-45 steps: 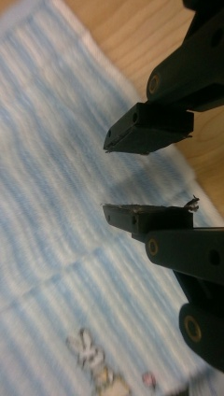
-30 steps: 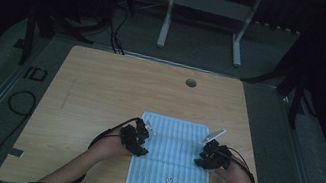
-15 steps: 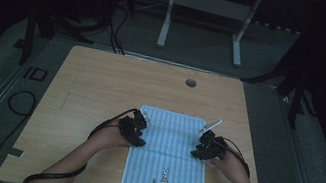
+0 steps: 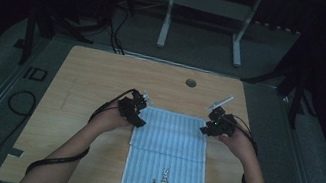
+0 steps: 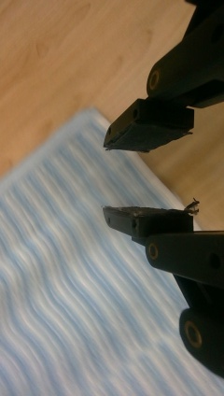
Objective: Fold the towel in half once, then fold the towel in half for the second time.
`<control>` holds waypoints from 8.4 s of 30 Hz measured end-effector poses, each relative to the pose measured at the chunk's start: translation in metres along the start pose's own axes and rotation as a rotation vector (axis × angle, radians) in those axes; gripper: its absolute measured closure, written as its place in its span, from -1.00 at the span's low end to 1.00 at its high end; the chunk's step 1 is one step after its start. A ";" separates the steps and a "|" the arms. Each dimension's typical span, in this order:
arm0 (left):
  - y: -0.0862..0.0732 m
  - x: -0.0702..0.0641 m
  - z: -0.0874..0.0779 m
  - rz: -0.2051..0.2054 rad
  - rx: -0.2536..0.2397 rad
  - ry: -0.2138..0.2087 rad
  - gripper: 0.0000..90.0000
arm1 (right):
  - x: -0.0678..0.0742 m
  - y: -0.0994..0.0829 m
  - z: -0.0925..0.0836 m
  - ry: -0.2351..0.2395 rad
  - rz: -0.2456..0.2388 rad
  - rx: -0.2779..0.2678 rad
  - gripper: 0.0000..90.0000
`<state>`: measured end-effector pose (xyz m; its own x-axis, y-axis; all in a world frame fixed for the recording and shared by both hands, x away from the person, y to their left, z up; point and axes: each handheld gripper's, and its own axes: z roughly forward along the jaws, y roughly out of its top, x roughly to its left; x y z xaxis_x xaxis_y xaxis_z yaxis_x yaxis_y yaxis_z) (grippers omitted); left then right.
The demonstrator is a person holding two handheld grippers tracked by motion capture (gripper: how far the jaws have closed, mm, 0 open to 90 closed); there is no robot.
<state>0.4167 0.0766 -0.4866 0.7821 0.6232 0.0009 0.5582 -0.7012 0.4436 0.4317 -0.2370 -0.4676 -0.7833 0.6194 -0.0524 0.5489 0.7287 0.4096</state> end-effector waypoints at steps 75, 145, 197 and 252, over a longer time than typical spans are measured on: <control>-0.037 -0.071 -0.103 0.149 -0.263 -0.168 0.84 | 0.064 -0.055 -0.113 -0.009 -0.118 -0.254 0.85; -0.063 -0.071 0.019 0.112 -0.055 -0.185 0.00 | 0.060 -0.083 0.028 0.098 -0.057 -0.091 0.05; 0.003 0.036 0.034 -0.073 -0.108 -0.066 0.94 | -0.046 -0.018 0.044 0.072 0.122 -0.048 0.94; -0.096 -0.087 -0.060 0.179 -0.253 -0.137 0.22 | 0.087 -0.147 -0.067 0.166 -0.038 -0.290 0.53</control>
<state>0.2786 0.1105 -0.4756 0.9011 0.4334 -0.0138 0.3354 -0.6766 0.6555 0.2636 -0.3098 -0.4711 -0.8517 0.5198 0.0670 0.4310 0.6219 0.6538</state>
